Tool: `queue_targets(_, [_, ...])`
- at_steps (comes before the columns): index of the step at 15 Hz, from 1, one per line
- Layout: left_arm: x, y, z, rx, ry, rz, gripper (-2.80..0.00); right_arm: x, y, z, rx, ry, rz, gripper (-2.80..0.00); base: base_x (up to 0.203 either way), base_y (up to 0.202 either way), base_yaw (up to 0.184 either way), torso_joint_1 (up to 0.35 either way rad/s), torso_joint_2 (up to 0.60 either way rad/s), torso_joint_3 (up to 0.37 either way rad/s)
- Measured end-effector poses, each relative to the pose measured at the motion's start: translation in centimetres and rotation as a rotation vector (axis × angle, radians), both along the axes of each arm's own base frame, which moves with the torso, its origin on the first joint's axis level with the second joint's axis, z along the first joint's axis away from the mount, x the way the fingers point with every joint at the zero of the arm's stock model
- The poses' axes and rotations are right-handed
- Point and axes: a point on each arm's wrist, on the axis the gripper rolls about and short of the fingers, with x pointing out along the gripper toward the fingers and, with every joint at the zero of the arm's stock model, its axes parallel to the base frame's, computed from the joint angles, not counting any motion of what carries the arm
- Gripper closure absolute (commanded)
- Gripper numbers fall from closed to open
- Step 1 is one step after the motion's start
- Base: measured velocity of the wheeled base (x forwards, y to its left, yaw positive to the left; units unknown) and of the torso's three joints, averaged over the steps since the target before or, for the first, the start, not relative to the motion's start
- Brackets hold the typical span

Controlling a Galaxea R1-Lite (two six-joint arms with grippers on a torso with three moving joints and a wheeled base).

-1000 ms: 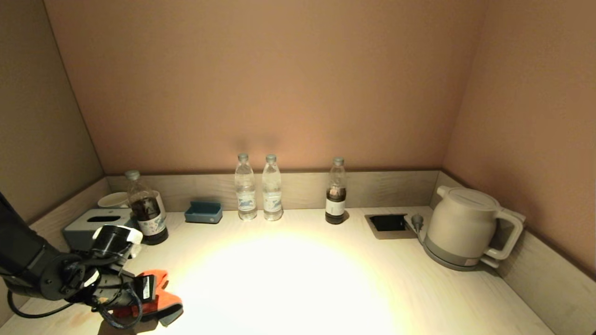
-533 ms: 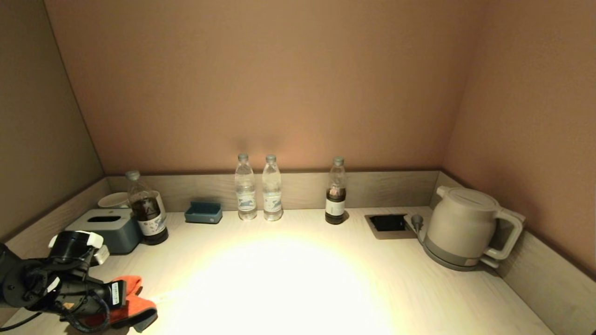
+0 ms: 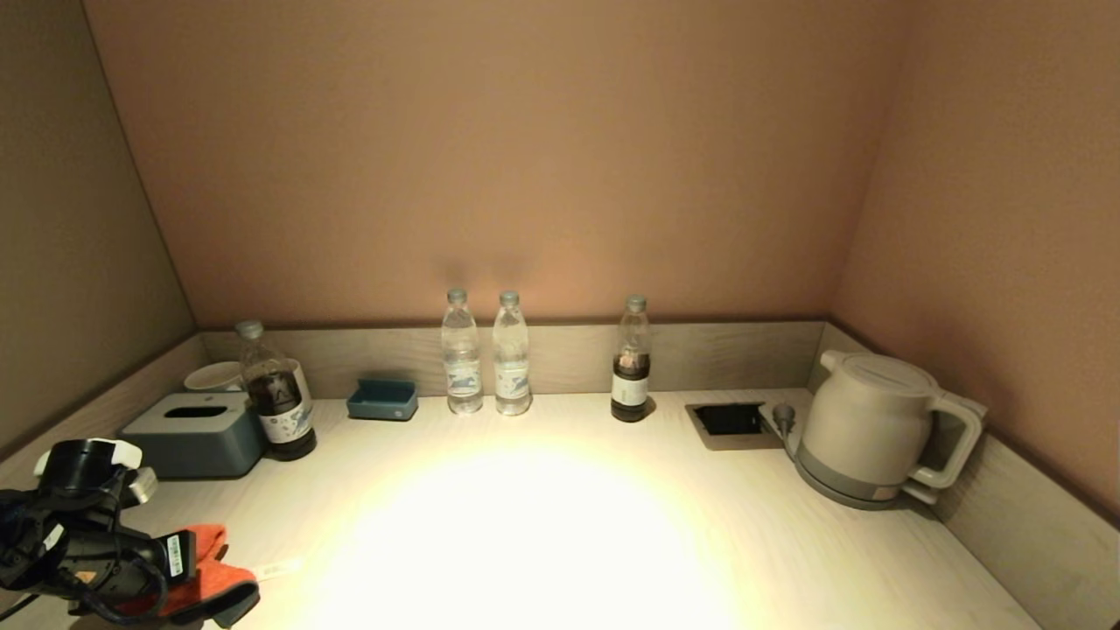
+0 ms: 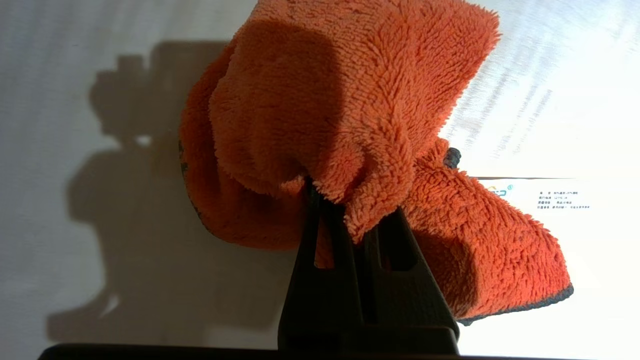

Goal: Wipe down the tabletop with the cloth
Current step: Sweep the stains on the table

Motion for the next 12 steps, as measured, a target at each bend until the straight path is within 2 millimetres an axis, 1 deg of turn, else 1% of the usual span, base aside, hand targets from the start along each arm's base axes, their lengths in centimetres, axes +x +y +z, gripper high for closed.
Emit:
queue_targets(2, [-0.2, 0.7, 0.0, -0.007, -0.002, 0.011, 0.00, 0.0, 0.0, 0.0, 0.000, 0.000, -0.001, 0.00, 0.000, 0.000, 0.000, 0.000, 0.00, 0.000])
queue_targets(8, [-0.7, 4.2, -0.1, -0.032, -0.019, 0.083, 0.00, 0.0, 0.0, 0.0, 0.001, 0.000, -0.001, 0.00, 0.000, 0.000, 0.000, 0.000, 0.00, 0.000])
queue_targets(12, [-1.2, 5.6, -0.2, -0.046, -0.022, 0.128, 0.00, 0.0, 0.0, 0.0, 0.000, 0.000, 0.000, 0.00, 0.000, 0.000, 0.000, 0.000, 0.00, 0.000])
